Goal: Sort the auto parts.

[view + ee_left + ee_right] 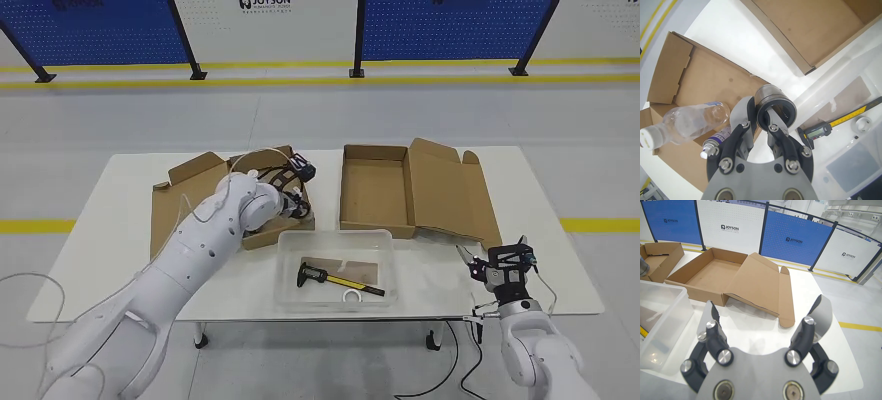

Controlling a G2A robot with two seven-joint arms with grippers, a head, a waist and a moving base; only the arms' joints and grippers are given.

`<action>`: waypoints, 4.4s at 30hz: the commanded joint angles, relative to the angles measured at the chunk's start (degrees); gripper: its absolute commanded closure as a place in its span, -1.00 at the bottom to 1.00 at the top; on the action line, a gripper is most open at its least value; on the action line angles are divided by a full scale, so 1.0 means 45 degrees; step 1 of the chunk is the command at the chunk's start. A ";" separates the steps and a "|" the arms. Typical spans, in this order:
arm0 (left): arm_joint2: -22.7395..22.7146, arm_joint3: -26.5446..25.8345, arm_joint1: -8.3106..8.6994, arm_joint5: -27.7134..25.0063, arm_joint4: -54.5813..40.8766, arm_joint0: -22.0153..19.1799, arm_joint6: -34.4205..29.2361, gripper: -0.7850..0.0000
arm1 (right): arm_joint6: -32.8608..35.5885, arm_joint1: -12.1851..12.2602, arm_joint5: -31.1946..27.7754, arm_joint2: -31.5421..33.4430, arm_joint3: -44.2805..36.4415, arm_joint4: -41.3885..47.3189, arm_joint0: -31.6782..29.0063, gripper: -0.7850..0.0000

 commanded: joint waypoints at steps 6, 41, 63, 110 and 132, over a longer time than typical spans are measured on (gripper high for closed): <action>0.0388 0.1307 -0.0487 -0.0281 -0.0001 -0.0436 0.0204 1.00 | 0.0000 0.0000 0.0000 0.0000 0.0000 0.0000 0.0000 -1.00; 0.1039 0.4013 -0.1989 -0.1289 0.0869 -0.1558 0.0523 1.00 | 0.0000 0.0000 0.0000 0.0000 0.0000 0.0000 0.0000 -1.00; 0.1644 0.4770 -0.2864 -0.3354 0.1188 -0.1816 -0.0319 1.00 | 0.0000 0.0000 0.0000 0.0000 0.0000 0.0000 0.0000 -1.00; 0.1206 0.5403 -0.3669 -0.2775 0.1615 -0.2355 -0.0071 -1.00 | 0.0000 0.0000 0.0000 0.0000 0.0000 0.0000 0.0000 -1.00; -0.7400 -1.0605 0.0157 0.2407 0.4083 0.7494 0.0102 -1.00 | 0.0000 0.0000 0.0000 0.0000 0.0000 0.0000 0.0000 -1.00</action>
